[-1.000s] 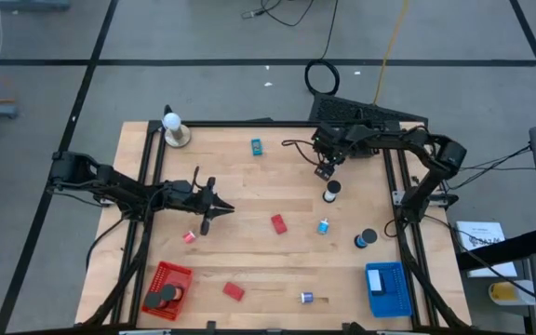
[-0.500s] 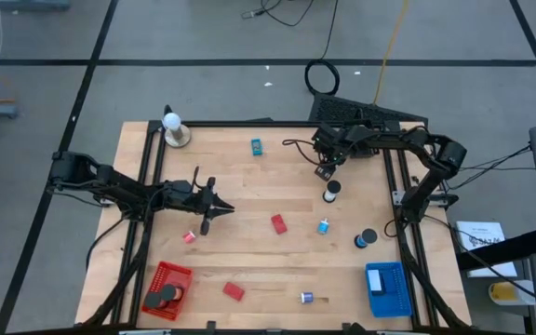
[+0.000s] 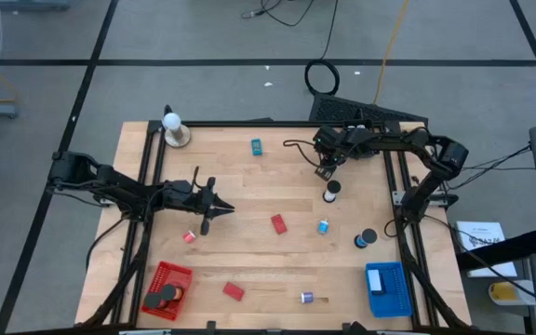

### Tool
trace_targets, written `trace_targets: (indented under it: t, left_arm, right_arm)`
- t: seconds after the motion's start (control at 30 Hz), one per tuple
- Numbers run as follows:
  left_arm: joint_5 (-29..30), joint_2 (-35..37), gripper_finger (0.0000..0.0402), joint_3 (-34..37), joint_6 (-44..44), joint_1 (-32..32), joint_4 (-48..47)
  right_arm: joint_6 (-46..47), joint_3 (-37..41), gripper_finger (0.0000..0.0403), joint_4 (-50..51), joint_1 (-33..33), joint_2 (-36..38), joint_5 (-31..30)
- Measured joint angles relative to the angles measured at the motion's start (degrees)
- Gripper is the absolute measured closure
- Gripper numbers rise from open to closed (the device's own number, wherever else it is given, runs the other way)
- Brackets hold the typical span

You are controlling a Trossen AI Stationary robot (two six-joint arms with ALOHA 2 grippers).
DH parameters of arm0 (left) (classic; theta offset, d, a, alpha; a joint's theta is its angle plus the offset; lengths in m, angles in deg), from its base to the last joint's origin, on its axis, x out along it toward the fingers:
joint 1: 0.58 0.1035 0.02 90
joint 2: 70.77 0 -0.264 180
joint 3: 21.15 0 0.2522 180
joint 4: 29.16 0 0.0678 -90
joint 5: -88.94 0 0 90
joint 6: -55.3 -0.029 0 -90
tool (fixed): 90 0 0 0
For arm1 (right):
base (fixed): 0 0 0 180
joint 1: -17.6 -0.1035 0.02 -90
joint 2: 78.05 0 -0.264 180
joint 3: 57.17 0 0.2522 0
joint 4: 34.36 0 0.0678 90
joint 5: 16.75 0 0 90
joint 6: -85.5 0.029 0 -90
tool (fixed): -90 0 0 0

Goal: Pick & Place Office items
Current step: Put the violet charger adapter into the black bin

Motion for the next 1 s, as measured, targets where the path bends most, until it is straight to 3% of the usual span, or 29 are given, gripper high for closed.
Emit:
trace_targets:
  t: [0.23,0.47,0.73,1.0]
  left_arm:
    - [0.0,0.0,0.0355,0.0,0.0,0.0,0.0]
    - [0.0,0.0,0.0355,0.0,0.5,0.0,0.0]
    - [0.0,0.0,0.0355,0.0,-0.1,0.0,0.3]
    - [0.0,0.0,0.0355,0.0,-0.1,0.0,0.2]
  right_arm:
    - [4.1,0.0,0.027,2.0,1.6,8.2,0.3]
    - [9.2,-0.1,0.027,12.1,15.7,19.8,-2.2]
    - [8.3,-0.1,0.027,10.2,27.2,15.2,-1.3]
    - [8.2,-0.1,0.027,6.0,30.0,6.8,-1.0]
